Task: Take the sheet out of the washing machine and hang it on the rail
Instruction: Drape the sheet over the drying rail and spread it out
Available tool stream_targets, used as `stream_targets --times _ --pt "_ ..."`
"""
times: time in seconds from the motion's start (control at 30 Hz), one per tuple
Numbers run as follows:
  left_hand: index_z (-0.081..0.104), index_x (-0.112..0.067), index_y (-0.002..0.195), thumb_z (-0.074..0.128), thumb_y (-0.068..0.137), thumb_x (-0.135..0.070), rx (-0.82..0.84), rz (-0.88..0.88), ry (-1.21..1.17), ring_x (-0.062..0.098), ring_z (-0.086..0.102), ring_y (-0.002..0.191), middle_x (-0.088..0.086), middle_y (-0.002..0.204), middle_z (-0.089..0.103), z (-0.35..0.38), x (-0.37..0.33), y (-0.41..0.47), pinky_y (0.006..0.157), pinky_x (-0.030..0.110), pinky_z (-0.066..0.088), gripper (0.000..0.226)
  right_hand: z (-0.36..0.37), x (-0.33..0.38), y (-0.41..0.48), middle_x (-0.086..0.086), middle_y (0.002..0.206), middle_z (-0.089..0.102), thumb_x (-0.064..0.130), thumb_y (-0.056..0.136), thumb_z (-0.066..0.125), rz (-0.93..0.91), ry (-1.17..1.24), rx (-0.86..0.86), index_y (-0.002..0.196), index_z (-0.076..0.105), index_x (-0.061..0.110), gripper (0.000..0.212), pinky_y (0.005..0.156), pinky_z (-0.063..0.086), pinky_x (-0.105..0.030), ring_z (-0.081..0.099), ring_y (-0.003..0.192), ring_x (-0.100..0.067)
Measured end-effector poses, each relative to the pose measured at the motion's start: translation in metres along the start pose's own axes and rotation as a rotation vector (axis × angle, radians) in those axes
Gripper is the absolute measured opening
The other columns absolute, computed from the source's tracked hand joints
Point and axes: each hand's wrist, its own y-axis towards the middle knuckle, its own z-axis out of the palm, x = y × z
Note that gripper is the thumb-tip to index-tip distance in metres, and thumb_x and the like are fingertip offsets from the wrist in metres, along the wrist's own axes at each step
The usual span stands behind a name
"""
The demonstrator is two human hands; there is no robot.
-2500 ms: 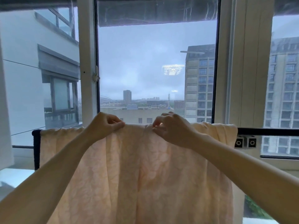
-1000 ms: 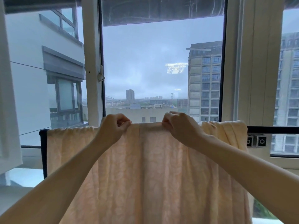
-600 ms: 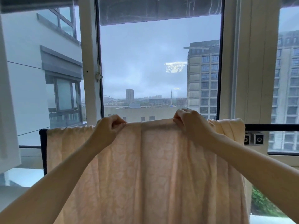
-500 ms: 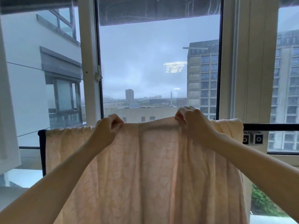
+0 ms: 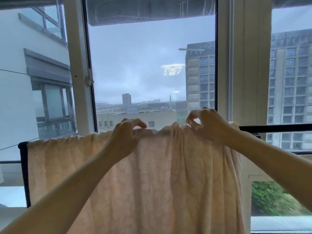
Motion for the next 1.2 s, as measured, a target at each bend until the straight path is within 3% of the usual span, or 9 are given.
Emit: stream_targets --times 0.13,0.27,0.4,0.53,0.7,0.83,0.97,1.1,1.2 --pt "0.068 -0.021 0.11 0.06 0.092 -0.03 0.083 0.121 -0.066 0.008 0.063 0.095 -0.007 0.107 0.069 0.03 -0.03 0.004 0.086 0.031 0.051 0.022 -0.014 -0.016 -0.011 0.009 0.097 0.068 0.037 0.089 0.059 0.033 -0.048 0.135 0.1 0.064 0.025 0.017 0.083 0.051 -0.026 0.062 0.086 -0.006" --pt "0.072 -0.027 0.099 0.064 0.087 -0.04 0.021 0.015 -0.13 0.003 0.067 0.086 -0.013 0.093 0.073 0.051 -0.036 0.011 0.081 0.032 0.054 0.019 -0.021 -0.024 -0.018 0.02 0.089 0.063 0.041 0.091 0.056 0.003 -0.018 0.258 0.104 0.063 0.032 0.018 0.078 0.049 -0.023 0.058 0.08 0.003" --pt "0.073 -0.026 0.082 0.071 0.084 -0.026 -0.026 -0.099 -0.219 -0.009 0.06 0.064 -0.017 0.069 0.067 0.056 -0.04 0.013 0.065 0.019 0.043 0.003 -0.018 -0.028 -0.022 0.008 0.109 0.07 0.035 0.097 0.048 -0.052 0.028 0.196 0.115 0.068 0.024 0.029 0.09 0.051 -0.028 0.065 0.09 -0.007" --pt "0.066 -0.027 0.071 0.067 0.087 -0.021 -0.073 -0.155 -0.21 -0.003 0.054 0.056 -0.012 0.063 0.063 0.059 -0.046 0.015 0.06 0.024 0.041 0.017 -0.007 -0.037 -0.021 0.0 0.092 0.071 0.035 0.097 0.041 -0.05 0.009 0.027 0.1 0.069 0.028 0.029 0.077 0.054 -0.042 0.066 0.084 -0.022" --pt "0.064 -0.022 0.07 0.064 0.089 -0.019 -0.127 -0.228 -0.155 0.013 0.054 0.06 0.001 0.064 0.063 0.066 -0.052 0.015 0.064 0.03 0.043 0.019 -0.02 -0.069 -0.022 0.0 0.066 0.058 0.003 0.094 0.041 -0.006 -0.035 -0.062 0.077 0.056 0.016 0.026 0.056 0.046 -0.028 0.06 0.063 -0.02" --pt "0.061 -0.022 0.068 0.063 0.089 -0.016 -0.145 -0.269 -0.122 0.015 0.053 0.061 0.003 0.064 0.062 0.065 -0.052 0.017 0.06 0.027 0.04 0.022 -0.059 -0.108 -0.035 -0.004 0.067 0.059 0.005 0.097 0.043 0.056 -0.008 -0.144 0.083 0.062 0.009 0.023 0.051 0.031 -0.014 0.054 0.059 -0.015" --pt "0.065 -0.016 0.074 0.064 0.09 -0.019 -0.132 -0.294 -0.124 0.017 0.053 0.061 0.003 0.064 0.06 0.068 -0.055 0.018 0.059 0.026 0.04 0.016 -0.088 -0.138 -0.052 -0.01 0.073 0.065 0.011 0.097 0.045 0.072 0.04 -0.235 0.084 0.067 0.004 0.026 0.059 0.03 -0.025 0.059 0.069 -0.025" --pt "0.065 -0.016 0.078 0.062 0.091 -0.021 -0.125 -0.294 -0.142 0.02 0.055 0.063 0.004 0.066 0.062 0.075 -0.062 0.019 0.062 0.028 0.043 0.014 -0.085 -0.151 -0.065 -0.007 0.075 0.064 0.013 0.094 0.051 0.038 -0.053 -0.092 0.087 0.068 0.012 0.018 0.071 0.047 -0.034 0.056 0.072 -0.018" --pt "0.065 -0.019 0.082 0.06 0.092 -0.023 -0.119 -0.302 -0.132 0.023 0.061 0.072 0.002 0.073 0.065 0.076 -0.065 0.018 0.07 0.032 0.046 0.012 -0.086 -0.141 -0.064 0.001 0.079 0.066 0.011 0.091 0.055 0.002 -0.018 -0.03 0.087 0.069 0.012 0.015 0.072 0.046 -0.023 0.058 0.075 -0.013"
